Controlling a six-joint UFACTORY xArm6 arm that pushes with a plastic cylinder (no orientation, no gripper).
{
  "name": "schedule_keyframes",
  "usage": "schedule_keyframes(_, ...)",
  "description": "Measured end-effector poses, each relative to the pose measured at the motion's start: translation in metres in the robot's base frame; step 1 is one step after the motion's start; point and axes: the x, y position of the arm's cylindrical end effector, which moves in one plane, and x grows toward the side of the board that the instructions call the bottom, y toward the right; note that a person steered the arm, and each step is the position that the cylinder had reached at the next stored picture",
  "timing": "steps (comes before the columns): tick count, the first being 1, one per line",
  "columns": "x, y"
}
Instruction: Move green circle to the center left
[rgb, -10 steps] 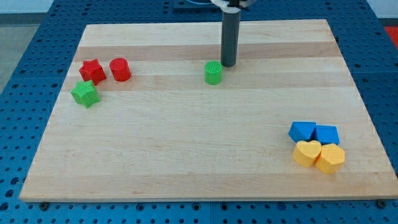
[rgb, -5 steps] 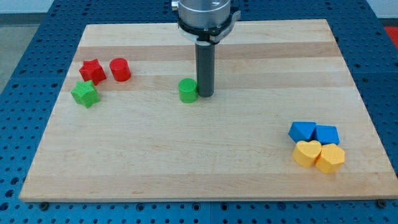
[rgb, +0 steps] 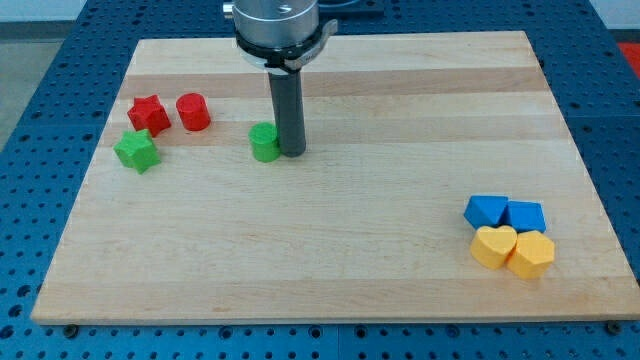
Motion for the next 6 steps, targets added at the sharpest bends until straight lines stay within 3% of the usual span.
schedule_keyframes(6, -0.016, -0.08)
